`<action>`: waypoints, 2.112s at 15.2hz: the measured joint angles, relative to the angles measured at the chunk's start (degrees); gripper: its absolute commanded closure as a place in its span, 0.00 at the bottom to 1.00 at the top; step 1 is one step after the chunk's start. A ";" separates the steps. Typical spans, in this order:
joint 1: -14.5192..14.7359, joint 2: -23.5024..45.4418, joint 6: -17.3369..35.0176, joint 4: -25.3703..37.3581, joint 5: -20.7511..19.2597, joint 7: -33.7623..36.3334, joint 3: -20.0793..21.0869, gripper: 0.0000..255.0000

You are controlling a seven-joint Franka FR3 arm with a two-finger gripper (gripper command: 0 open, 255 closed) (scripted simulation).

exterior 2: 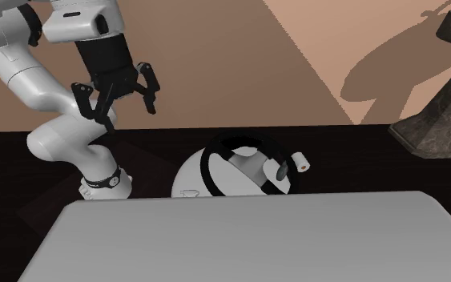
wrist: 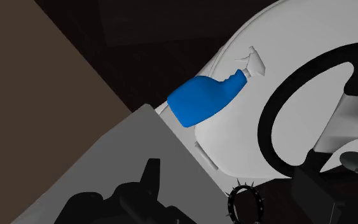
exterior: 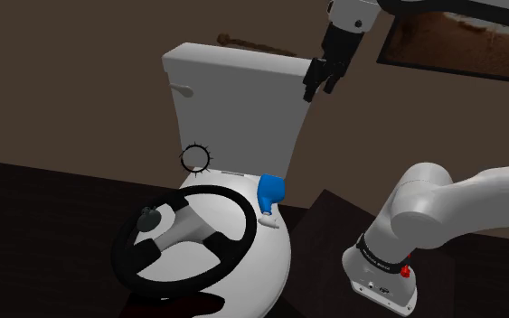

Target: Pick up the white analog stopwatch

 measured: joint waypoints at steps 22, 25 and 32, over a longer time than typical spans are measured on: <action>2.41 36.53 9.54 14.52 5.59 28.22 18.81 0.00; 3.18 43.21 9.91 18.92 4.76 32.56 20.66 0.00; 6.60 60.63 9.24 32.40 1.54 42.02 22.89 0.00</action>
